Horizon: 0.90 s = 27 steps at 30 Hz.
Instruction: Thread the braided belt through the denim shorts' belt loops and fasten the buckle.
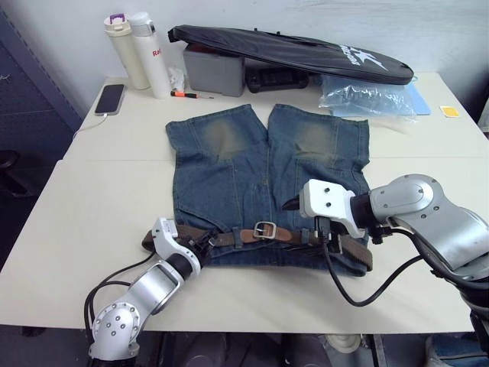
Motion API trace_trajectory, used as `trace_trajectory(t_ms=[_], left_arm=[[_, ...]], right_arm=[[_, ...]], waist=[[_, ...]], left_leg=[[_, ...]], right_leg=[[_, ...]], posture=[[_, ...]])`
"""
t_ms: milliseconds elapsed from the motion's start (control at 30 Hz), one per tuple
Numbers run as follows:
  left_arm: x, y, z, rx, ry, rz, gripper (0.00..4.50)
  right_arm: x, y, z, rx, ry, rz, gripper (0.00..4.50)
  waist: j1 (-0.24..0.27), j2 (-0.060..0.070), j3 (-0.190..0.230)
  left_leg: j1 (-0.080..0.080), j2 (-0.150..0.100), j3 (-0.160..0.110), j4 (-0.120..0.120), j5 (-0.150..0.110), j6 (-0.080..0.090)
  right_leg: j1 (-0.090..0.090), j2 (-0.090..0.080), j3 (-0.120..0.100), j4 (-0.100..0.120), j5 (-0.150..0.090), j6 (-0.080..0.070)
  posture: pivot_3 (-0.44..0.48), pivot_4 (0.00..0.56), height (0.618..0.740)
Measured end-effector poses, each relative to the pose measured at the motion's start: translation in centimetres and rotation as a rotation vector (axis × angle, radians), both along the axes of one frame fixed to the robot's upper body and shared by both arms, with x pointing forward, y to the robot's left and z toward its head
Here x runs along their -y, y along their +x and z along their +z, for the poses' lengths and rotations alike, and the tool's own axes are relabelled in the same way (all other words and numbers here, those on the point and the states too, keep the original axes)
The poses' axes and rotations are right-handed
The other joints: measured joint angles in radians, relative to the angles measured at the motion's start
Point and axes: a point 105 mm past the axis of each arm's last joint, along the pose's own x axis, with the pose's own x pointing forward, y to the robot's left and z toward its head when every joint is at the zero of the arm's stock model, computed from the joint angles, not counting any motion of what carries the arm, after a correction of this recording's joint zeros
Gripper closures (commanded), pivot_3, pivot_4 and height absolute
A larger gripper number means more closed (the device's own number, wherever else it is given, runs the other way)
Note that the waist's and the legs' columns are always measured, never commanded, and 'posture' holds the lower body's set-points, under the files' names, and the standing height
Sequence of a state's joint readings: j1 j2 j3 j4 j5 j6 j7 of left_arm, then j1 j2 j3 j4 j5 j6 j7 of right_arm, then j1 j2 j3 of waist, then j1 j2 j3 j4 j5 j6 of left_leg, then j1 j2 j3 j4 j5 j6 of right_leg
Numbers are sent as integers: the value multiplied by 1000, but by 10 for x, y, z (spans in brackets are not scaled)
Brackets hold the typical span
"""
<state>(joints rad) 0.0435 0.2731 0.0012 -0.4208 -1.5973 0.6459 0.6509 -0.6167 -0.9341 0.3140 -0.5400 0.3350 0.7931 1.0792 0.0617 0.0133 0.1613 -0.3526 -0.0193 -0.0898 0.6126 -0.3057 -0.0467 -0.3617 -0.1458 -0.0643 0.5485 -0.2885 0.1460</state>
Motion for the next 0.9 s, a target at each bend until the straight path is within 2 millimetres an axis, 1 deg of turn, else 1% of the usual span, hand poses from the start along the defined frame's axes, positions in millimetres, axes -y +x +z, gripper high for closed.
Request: trace_trajectory(t_ms=[300,467,567,700,900], left_arm=[[14,17,4,48,87,-109,4500],[19,17,4,62,122,-187,4500],[18,16,5,76,159,-235,4500],[16,15,7,99,201,-295,4500],[21,22,12,136,234,-371,4500]], right_arm=[[-3,-1,-10,6,-31,21,32],[-5,-1,-13,9,-27,15,32],[-4,0,-14,16,-29,6,32],[-2,1,-20,8,-36,-12,32],[-5,2,-20,17,-19,-21,32]], waist=[[18,0,0],[17,1,0],[17,1,-1],[15,1,-1],[16,1,0]], left_leg=[[0,0,0,1,1,0],[0,0,0,1,1,0],[0,0,0,0,0,0],[0,0,0,0,0,0],[-1,0,0,0,1,0]], right_leg=[[0,0,0,0,1,1],[-1,0,0,2,1,2],[-1,0,0,2,1,3],[-1,0,0,1,1,3],[-1,0,0,2,1,3]], posture=[[0,150,740],[0,150,740],[0,150,740],[0,150,740],[0,150,740]])
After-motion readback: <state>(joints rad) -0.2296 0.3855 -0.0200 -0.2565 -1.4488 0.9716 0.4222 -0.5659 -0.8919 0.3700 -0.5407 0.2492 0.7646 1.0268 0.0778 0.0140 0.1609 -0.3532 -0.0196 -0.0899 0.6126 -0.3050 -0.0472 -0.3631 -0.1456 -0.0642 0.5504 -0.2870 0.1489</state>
